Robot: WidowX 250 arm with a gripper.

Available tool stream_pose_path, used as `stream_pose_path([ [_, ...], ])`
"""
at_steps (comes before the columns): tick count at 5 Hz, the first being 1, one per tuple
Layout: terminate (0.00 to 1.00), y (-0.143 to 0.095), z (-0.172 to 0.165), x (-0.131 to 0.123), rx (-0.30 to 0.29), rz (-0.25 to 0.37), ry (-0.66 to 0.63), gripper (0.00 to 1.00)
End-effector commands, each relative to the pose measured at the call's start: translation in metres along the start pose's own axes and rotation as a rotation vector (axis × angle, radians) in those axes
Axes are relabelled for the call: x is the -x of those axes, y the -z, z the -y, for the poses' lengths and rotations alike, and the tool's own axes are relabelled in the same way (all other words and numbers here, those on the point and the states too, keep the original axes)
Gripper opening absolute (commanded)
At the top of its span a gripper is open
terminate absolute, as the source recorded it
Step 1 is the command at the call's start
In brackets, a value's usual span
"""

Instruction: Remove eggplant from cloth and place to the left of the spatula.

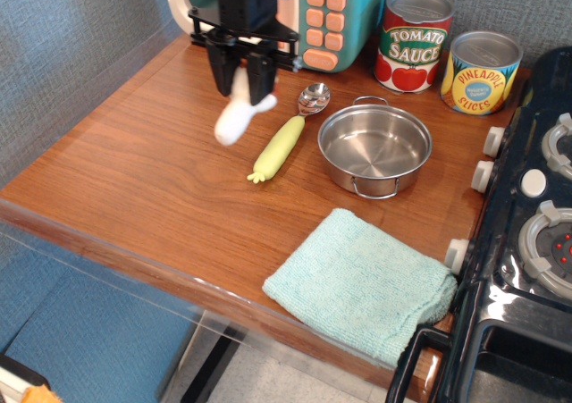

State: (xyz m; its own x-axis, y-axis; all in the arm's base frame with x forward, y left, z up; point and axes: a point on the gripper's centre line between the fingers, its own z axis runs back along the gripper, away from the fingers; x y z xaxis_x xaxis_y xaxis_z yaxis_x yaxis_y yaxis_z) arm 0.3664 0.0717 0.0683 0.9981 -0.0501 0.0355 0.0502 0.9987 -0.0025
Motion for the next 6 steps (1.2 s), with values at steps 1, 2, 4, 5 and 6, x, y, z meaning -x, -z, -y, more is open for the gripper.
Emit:
stream_pose_path([
  [1, 0.0, 0.002, -0.032, -0.025, -0.025, -0.037, 0.036, 0.0],
  [2, 0.0, 0.004, -0.026, -0.03, -0.033, -0.05, 0.074, 1.0],
  [4, 0.0, -0.032, -0.008, -0.024, -0.073, 0.01, 0.083, 1.0],
  [5, 0.0, -0.046, -0.002, -0.017, -0.076, 0.042, 0.079, 1.0],
  [6, 0.0, -0.047, 0.0, -0.014, -0.079, 0.032, 0.078, 1.0],
])
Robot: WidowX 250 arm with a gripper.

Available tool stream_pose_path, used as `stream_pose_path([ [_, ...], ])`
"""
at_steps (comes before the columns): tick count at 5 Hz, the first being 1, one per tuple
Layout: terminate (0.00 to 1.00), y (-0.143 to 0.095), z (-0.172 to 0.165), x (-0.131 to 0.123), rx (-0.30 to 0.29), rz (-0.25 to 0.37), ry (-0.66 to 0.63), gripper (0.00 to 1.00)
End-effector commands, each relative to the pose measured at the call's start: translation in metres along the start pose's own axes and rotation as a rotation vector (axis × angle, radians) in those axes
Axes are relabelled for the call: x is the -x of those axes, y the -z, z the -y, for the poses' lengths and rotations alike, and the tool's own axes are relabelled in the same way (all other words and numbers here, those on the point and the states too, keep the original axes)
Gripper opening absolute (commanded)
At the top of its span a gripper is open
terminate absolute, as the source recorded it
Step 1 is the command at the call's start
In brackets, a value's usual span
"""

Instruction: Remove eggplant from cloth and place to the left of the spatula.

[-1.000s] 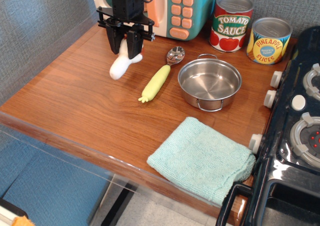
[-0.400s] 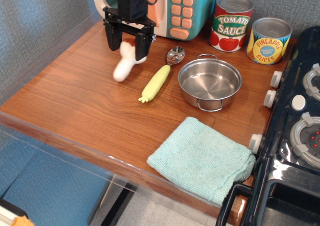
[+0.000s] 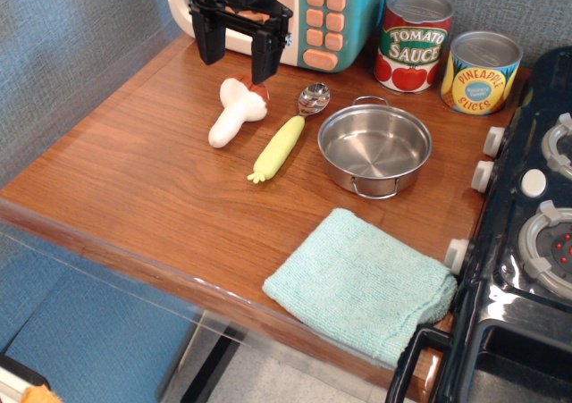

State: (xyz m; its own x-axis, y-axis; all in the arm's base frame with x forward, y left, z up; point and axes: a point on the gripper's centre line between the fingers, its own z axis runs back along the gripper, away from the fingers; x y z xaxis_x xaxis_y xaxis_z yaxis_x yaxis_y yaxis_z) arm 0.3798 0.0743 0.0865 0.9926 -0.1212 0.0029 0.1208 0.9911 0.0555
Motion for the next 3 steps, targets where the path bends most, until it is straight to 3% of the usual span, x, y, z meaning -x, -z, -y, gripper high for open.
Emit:
stream_pose_path([
  [1, 0.0, -0.0231, 0.0065, 0.0002, -0.094, 0.076, -0.054, 1.0],
  [2, 0.0, -0.0231, 0.0065, 0.0002, -0.094, 0.076, -0.054, 1.0],
  [3, 1.0, -0.0231, 0.0065, 0.0002, -0.094, 0.076, -0.054, 1.0],
])
